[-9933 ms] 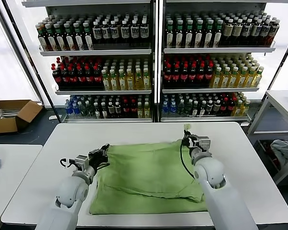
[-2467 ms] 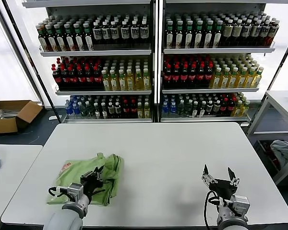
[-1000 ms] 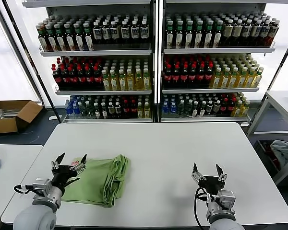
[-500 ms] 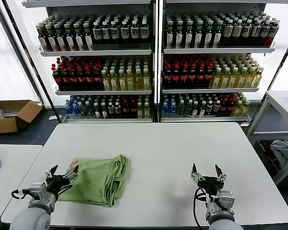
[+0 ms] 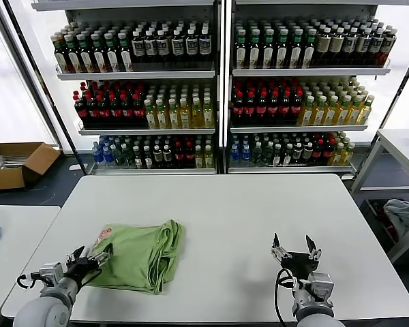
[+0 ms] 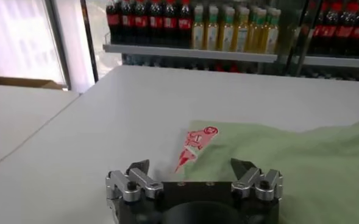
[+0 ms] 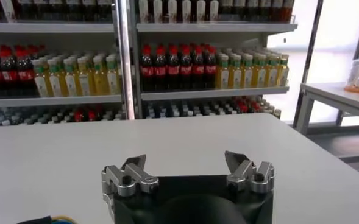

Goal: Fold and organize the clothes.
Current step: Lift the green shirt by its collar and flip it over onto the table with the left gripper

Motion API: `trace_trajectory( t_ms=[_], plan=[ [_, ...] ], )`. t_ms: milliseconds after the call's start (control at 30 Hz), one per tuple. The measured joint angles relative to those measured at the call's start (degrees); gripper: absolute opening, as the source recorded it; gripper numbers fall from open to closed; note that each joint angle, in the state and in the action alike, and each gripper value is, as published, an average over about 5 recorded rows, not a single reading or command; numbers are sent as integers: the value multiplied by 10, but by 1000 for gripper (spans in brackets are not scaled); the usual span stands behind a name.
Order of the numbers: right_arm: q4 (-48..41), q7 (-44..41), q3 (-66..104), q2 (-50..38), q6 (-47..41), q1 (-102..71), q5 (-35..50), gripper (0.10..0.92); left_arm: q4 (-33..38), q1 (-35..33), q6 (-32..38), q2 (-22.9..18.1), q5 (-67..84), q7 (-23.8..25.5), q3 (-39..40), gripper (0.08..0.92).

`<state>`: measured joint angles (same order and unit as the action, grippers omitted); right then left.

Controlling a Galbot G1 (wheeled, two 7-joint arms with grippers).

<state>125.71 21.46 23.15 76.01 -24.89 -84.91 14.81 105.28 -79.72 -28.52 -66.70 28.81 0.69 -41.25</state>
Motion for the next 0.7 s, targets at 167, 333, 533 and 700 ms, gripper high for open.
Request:
trace_trajectory(
  t_ms=[167,333,533,700],
  plan=[
    [0,0,0,1,1,-1,0,823,-2,-3,-7,0,14,4,0,698],
    [1,0,-1,1,1,-1,-1,823,0,-8,-8,0,20,10,0,568],
    [1,0,0,1,2,0,-1,823,-2,-7,-12,-2,23,17,1,395],
    [0,0,2,1,3,0,-1,823,-3,-8,-13,-4,25,22,2,239]
  ],
)
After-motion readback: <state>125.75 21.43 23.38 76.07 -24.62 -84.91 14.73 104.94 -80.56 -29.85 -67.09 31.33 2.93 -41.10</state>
